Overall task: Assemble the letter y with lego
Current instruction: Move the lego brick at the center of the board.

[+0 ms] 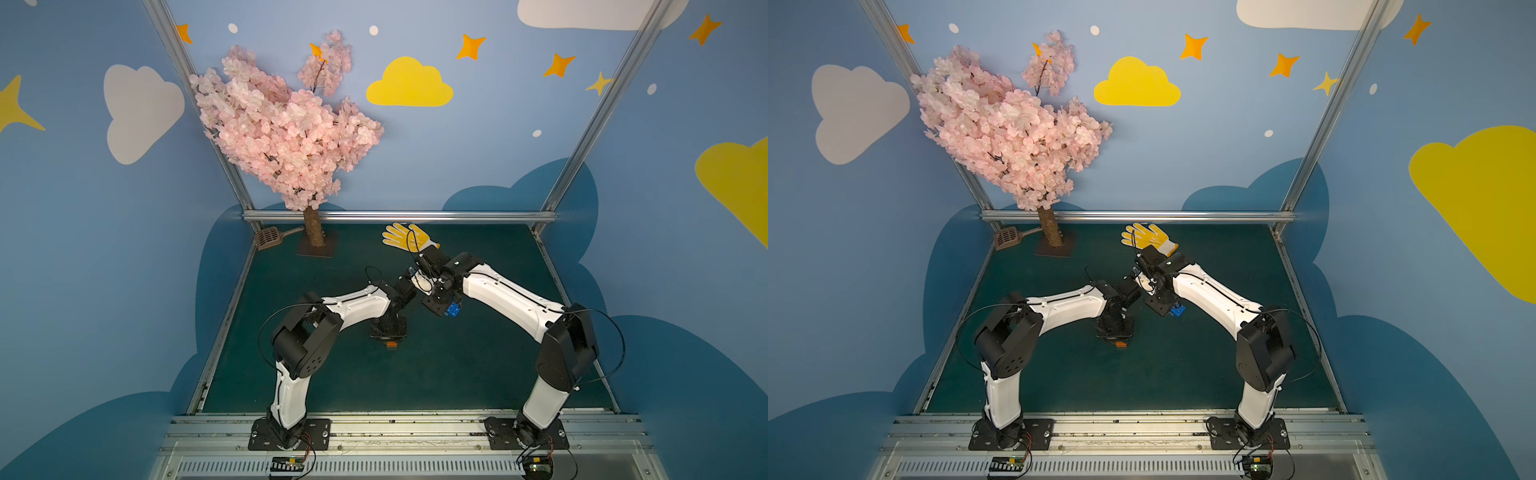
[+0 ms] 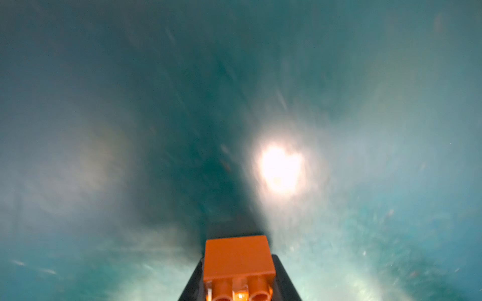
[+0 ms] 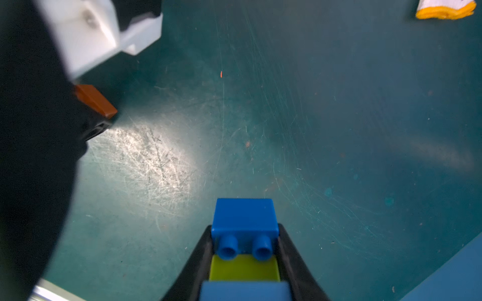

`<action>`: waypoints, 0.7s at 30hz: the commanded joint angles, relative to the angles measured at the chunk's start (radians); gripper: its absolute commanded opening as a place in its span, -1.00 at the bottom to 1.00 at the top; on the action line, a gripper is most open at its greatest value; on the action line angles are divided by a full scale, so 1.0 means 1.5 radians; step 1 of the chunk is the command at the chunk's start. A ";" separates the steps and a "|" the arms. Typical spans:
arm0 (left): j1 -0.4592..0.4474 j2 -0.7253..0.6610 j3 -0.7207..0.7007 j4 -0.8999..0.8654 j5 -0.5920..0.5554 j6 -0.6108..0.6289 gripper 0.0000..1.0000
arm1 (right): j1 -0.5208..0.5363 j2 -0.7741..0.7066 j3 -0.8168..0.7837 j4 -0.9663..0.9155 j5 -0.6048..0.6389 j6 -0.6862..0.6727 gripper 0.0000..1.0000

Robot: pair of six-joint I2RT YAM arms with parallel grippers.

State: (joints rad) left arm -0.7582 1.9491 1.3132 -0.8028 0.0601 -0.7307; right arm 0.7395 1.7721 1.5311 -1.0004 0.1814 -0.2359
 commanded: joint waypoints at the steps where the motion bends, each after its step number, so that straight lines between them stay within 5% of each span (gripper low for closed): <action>1: -0.017 0.002 -0.033 -0.018 0.008 -0.008 -0.43 | -0.005 -0.003 0.005 -0.001 0.009 0.019 -0.96; 12: -0.019 -0.001 -0.035 -0.027 -0.007 0.009 -0.39 | -0.021 0.004 0.020 -0.018 -0.003 0.032 -0.96; 18: -0.017 -0.030 -0.021 -0.060 -0.039 0.001 0.56 | -0.021 0.006 0.022 -0.018 -0.013 0.027 -0.95; 21: 0.001 -0.067 -0.006 -0.087 -0.055 0.005 0.68 | -0.019 0.005 0.013 -0.004 -0.043 0.010 -0.94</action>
State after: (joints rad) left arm -0.7811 1.9129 1.2865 -0.8513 0.0212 -0.7277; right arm 0.7086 1.7725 1.5333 -1.0031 0.1638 -0.2062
